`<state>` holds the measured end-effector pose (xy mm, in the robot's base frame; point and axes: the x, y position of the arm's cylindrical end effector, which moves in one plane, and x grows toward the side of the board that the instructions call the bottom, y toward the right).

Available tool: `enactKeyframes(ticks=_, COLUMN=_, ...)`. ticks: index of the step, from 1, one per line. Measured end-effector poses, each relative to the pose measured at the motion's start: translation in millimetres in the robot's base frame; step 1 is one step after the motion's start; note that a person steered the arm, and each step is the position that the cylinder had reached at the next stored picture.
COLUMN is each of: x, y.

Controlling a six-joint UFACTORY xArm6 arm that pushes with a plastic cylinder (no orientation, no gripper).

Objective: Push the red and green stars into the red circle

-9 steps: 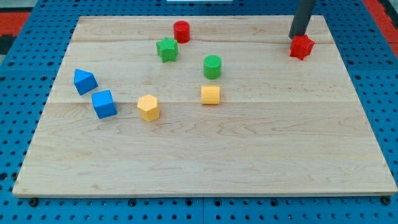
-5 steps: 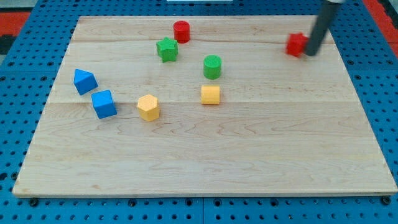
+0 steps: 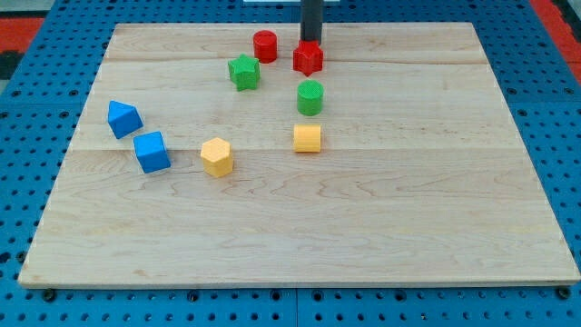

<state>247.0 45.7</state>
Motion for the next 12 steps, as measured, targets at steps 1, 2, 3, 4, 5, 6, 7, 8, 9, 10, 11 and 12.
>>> enactKeyframes(ticks=1, x=55.1, y=42.2)
enactKeyframes(ticks=2, x=61.9, y=-26.3)
enactKeyframes(ticks=3, x=44.5, y=-52.9)
enactKeyframes(ticks=4, x=125.3, y=-62.8)
enactKeyframes(ticks=5, x=115.7, y=-129.6)
enactKeyframes(ticks=6, x=52.6, y=-132.9)
enactKeyframes(ticks=7, x=60.7, y=-114.7)
enactKeyframes(ticks=8, x=63.1, y=-128.6)
enactKeyframes(ticks=9, x=63.1, y=-128.0)
enactKeyframes(ticks=10, x=83.6, y=-101.6)
enactKeyframes(ticks=11, x=119.4, y=-69.2)
enactKeyframes(ticks=12, x=122.5, y=-19.1)
